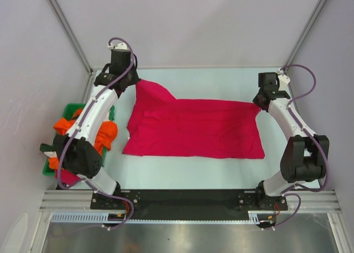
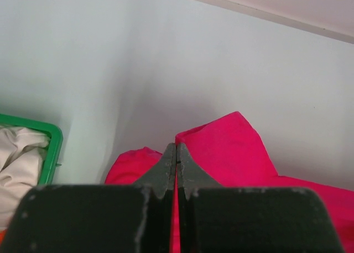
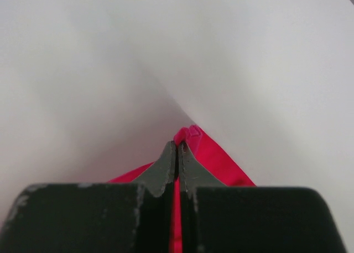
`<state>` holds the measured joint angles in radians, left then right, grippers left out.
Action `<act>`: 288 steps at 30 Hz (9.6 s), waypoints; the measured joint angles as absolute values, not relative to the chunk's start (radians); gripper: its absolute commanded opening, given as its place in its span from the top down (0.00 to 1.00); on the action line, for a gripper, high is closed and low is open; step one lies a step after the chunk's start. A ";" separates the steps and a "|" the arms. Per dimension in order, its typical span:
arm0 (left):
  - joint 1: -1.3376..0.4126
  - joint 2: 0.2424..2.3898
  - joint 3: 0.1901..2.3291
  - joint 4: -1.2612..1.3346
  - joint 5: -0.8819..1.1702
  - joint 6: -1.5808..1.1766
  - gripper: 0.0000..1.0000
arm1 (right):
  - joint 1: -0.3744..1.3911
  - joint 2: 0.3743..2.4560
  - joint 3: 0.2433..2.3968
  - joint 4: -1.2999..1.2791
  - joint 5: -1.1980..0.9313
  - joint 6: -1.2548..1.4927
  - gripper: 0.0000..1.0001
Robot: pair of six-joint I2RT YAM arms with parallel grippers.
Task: Fold and stack the t-shirts
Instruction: Fold the other side of the tshirt into a rectangle
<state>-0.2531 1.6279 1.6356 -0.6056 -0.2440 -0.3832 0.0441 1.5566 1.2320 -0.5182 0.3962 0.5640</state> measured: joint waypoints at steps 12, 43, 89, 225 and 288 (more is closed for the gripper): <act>-0.253 1.526 1.559 -0.596 -0.259 -0.383 1.00 | 0.075 1.462 1.217 -0.550 0.425 0.546 1.00; -0.253 1.167 1.074 -0.584 -0.277 -0.392 1.00 | 0.131 1.213 0.902 -0.635 0.458 0.569 1.00; -0.255 1.077 0.793 -0.625 -0.227 -0.474 1.00 | 0.184 1.196 0.695 -0.828 0.370 0.871 0.91; -0.342 1.767 1.127 -0.397 0.073 -0.550 1.00 | 0.461 1.462 1.106 -0.548 0.359 0.575 0.63; -0.613 1.442 0.959 -0.494 -0.134 -0.720 0.39 | 0.477 1.501 1.027 -0.478 0.328 0.591 0.80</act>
<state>-0.6132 1.4418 0.9592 -0.4942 -0.1337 -0.7197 0.4774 1.5013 1.0271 -0.4778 0.3279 0.5915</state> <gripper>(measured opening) 0.709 0.265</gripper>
